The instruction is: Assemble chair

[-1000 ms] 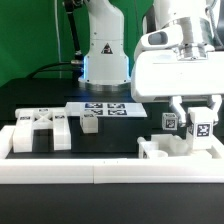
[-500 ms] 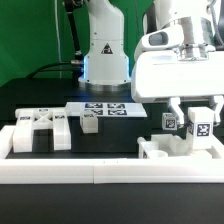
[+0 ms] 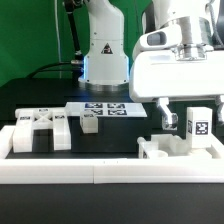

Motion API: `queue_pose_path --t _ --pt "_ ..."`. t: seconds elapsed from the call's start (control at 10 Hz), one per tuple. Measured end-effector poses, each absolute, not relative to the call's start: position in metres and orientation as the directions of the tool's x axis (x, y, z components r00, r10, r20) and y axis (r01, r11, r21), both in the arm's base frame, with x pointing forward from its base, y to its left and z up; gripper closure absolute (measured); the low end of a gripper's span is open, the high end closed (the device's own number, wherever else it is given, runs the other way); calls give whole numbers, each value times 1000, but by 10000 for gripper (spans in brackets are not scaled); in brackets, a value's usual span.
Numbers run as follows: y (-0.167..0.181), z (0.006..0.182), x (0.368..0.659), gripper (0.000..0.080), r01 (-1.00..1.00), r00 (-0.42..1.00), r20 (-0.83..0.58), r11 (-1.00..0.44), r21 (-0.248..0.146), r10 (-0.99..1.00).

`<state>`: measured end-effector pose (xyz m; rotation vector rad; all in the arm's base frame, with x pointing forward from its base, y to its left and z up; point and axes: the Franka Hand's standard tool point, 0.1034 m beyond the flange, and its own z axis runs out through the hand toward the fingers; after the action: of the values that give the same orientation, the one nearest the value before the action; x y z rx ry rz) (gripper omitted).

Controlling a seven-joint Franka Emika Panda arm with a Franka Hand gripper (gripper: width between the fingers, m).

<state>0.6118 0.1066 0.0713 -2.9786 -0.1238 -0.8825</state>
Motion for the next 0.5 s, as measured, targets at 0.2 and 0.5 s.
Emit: queue_pose_path --t 0.2,0.5 --pt "106 83 612 150 86 839 541 -996 -13 65" --pt "106 94 615 150 86 860 507 -996 -27 60"
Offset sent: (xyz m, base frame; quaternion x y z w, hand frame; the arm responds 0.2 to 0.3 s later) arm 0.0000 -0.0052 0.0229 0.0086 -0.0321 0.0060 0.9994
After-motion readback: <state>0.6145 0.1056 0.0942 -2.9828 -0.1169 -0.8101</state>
